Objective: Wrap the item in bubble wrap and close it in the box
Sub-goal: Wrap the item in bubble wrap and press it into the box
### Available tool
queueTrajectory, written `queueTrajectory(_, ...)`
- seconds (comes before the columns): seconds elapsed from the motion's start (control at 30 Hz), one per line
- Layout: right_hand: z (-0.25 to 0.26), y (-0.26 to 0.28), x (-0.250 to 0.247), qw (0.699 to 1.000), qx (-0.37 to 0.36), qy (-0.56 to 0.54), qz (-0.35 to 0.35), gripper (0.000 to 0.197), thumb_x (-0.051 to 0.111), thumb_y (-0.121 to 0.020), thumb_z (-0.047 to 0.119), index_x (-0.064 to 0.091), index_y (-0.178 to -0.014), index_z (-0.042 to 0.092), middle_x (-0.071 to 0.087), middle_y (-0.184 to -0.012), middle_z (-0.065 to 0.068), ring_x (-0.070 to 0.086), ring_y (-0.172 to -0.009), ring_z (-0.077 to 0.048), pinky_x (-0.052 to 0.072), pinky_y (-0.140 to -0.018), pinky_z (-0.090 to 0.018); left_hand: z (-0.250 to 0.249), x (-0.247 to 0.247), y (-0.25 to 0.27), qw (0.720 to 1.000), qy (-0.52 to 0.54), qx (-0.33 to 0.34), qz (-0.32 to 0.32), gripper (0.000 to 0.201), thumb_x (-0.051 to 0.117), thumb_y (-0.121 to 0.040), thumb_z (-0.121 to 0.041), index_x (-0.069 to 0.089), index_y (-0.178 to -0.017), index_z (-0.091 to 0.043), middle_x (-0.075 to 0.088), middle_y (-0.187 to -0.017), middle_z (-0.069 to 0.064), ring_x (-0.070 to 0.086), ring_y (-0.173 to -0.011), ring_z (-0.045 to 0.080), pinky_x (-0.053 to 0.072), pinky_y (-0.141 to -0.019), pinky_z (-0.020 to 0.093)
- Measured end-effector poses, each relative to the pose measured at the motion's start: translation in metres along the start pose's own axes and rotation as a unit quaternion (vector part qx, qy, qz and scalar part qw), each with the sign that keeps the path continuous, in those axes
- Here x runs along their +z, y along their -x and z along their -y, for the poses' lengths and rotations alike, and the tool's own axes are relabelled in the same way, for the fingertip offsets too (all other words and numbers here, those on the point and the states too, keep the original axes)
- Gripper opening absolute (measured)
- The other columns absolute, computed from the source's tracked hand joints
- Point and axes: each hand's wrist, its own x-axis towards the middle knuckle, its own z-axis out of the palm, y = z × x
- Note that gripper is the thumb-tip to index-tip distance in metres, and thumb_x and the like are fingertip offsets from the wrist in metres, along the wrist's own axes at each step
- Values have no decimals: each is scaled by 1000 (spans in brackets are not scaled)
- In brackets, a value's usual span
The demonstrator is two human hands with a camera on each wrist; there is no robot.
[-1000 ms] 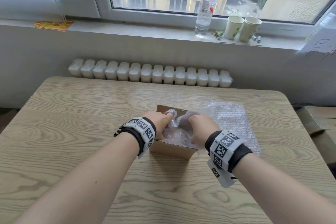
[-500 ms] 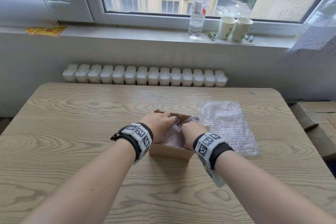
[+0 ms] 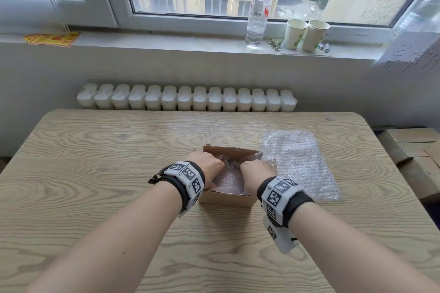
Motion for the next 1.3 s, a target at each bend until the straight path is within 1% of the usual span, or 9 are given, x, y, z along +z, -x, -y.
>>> queueTrajectory(0.13,4,-12,-5,998,31,-36,51,23,58,-87,6,60,-110,4,62,-120,-15,60,-112,-30,50,-86,-34,2,9,-9,1000,-27,-4,16,34,62,-83,-38,64,-113,-21,68,-115,-1,59,-115,21,27,-109,33)
queueTrajectory(0.23,8,-21,-4,994,32,-32,101,11,56,-87,5,61,-97,3,64,-119,-15,61,-112,-30,50,-86,-33,-1,12,-16,999,-30,-6,44,26,60,-86,-31,68,-107,-20,71,-110,-1,61,-111,21,23,-109,36)
queueTrajectory(0.37,13,-27,1,994,29,-32,98,26,53,-87,5,61,-111,2,64,-119,-15,61,-110,-31,50,-86,-33,0,12,-18,998,-28,9,50,22,56,-88,-27,67,-105,-18,72,-105,0,64,-105,20,23,-111,38)
queueTrajectory(0.53,-2,-13,-5,998,9,-65,1,17,51,-78,2,64,-83,13,66,-94,-10,59,-88,-28,43,-71,-29,0,4,-12,999,-4,29,12,26,58,-85,-23,65,-109,-15,69,-111,3,62,-109,23,37,-102,36)
queueTrajectory(0.67,-11,0,-3,996,-7,-22,-87,19,53,-80,7,66,-91,15,66,-100,-7,60,-99,-29,45,-75,-30,2,-5,-11,996,38,73,-42,24,58,-84,-14,62,-108,-11,61,-114,4,62,-104,24,47,-76,33)
queueTrajectory(0.8,-5,0,0,999,-3,22,-35,12,49,-85,6,51,-83,17,65,-107,-10,58,-107,-31,46,-80,-33,6,10,-15,995,61,77,-14,35,60,-83,-18,61,-118,-15,62,-120,1,60,-111,23,52,-85,34)
queueTrajectory(0.93,2,-10,-1,999,20,21,35,23,51,-88,6,62,-108,6,64,-115,-13,60,-110,-30,49,-84,-33,7,15,-19,996,65,48,39,32,62,-81,-21,64,-112,-14,68,-111,6,64,-105,26,54,-88,39)
queueTrajectory(1.13,8,-35,4,989,39,23,142,32,57,-88,10,60,-120,4,62,-125,-13,59,-116,-28,49,-95,-33,4,14,-30,992,55,27,107,38,64,-84,-25,61,-121,-16,67,-116,4,63,-109,25,54,-87,38)
queueTrajectory(1.3,8,-50,12,987,26,33,155,34,57,-90,15,58,-123,5,58,-130,-14,55,-121,-30,43,-101,-36,2,16,-46,982,61,6,178,63,82,-57,-41,61,-115,-29,68,-109,-4,66,-105,22,56,-86,40)
